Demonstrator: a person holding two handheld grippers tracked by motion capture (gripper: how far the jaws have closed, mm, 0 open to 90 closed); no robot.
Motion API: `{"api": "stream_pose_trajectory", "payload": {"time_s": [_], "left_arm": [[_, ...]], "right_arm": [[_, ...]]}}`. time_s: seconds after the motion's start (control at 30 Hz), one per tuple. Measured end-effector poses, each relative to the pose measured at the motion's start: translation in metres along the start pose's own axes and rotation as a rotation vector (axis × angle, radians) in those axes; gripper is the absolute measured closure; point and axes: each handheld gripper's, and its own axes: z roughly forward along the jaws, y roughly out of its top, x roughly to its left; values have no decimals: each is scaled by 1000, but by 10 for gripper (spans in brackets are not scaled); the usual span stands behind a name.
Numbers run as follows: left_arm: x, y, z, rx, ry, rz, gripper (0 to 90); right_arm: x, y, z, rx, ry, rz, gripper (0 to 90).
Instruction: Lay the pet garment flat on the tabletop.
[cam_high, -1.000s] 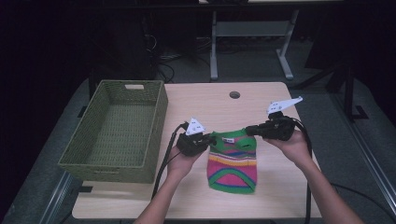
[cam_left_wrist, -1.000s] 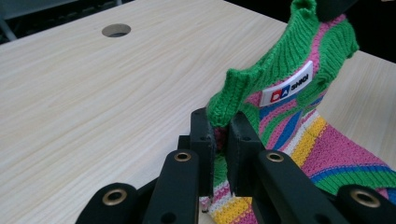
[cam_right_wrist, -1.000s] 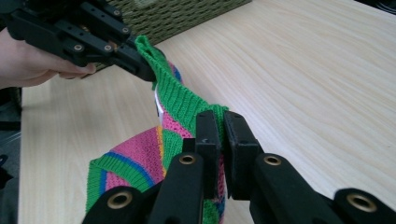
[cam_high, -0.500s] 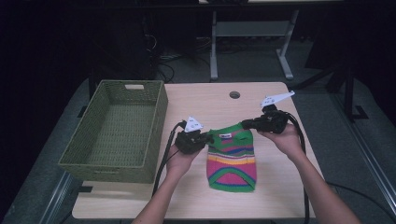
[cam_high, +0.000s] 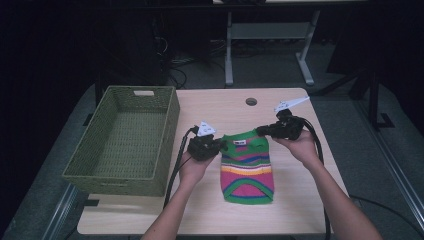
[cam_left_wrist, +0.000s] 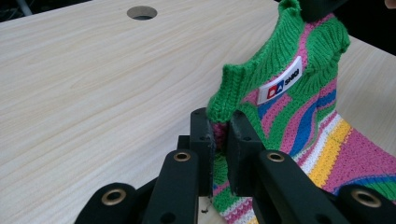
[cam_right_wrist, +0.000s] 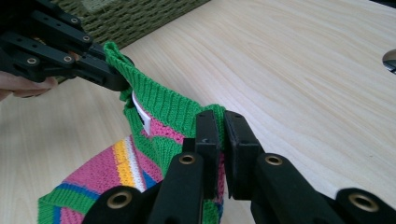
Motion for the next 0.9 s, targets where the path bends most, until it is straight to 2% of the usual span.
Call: {"api": "stream_pose_trajectory", "payload": {"time_s": [0.13,0.37,0.7,0.77,0.8,0.87,0.9], "left_arm": [[2,2,5,11,2,-9,821],[5,1,12,20,11,-22,816],[8,2,18,39,22,-18,800],[8,3,18,31,40,-18,764],[8,3,18,22,46,-29,707],[9,4,18,27,59,-36,631],[9,4,17,30,62,-37,622]], "right_arm": [[-5,-1,2,3,-6,25,842],[-12,-3,7,9,-8,41,840],[-16,-5,10,4,-16,60,833],[-17,-5,11,3,-25,64,825],[-17,-5,12,5,-32,63,814],[-18,-6,12,1,-46,67,751],[-19,-6,12,3,-57,78,731]]}}
